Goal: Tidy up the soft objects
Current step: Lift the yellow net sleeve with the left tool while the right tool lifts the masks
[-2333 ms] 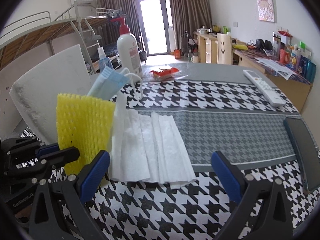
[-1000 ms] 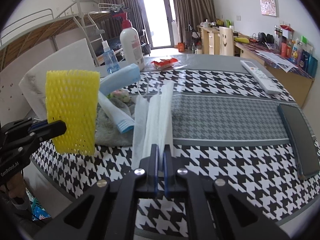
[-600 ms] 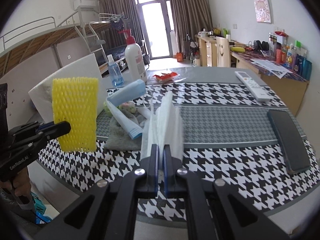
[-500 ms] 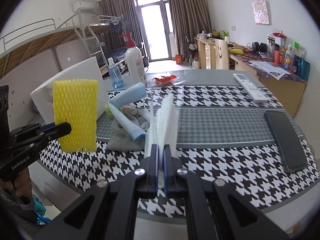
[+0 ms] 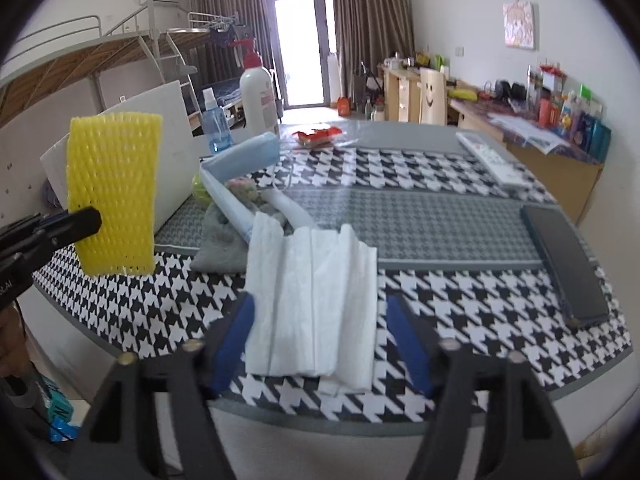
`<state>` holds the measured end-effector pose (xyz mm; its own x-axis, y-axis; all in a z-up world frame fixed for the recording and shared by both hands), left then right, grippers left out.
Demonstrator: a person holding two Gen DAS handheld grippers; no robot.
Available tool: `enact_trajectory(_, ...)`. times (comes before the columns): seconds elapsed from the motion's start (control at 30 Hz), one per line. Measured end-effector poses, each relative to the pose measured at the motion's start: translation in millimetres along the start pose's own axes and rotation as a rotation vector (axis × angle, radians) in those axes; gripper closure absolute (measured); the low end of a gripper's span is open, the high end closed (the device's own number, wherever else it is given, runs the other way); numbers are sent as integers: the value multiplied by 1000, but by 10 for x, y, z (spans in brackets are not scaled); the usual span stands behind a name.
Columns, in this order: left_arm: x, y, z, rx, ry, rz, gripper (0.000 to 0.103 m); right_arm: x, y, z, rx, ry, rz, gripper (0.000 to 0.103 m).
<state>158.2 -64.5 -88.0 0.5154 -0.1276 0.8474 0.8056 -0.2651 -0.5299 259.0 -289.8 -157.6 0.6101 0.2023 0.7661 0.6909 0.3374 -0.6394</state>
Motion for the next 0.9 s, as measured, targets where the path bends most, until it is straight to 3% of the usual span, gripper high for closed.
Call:
enact_trajectory(0.3, -7, 54, -18, -10, 3, 6, 93, -48, 278, 95, 1, -25, 84, 29)
enact_trajectory(0.7, -22, 82, -2, -27, 5, 10, 93, -130, 409, 113, -79, -52, 139, 29)
enact_trajectory(0.8, -18, 94, 18, -28, 1, 9, 93, -136, 405, 120, -84, -49, 138, 37)
enact_trajectory(0.9, -14, 97, 44, -31, -3, 10, 93, -140, 364, 144, -88, -51, 142, 58)
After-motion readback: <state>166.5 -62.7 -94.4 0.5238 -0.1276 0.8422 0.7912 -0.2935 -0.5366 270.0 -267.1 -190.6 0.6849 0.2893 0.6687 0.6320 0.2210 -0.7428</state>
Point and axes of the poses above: each gripper's, at about its wrist camera, not at the fingertips, and y roughly the way its jaws point, z to its left, x to its top, the point moved 8 cm from there along y, roughly the way its jaws point, and after that the axes turned 1 degree about -x, right-handed, at the moved point
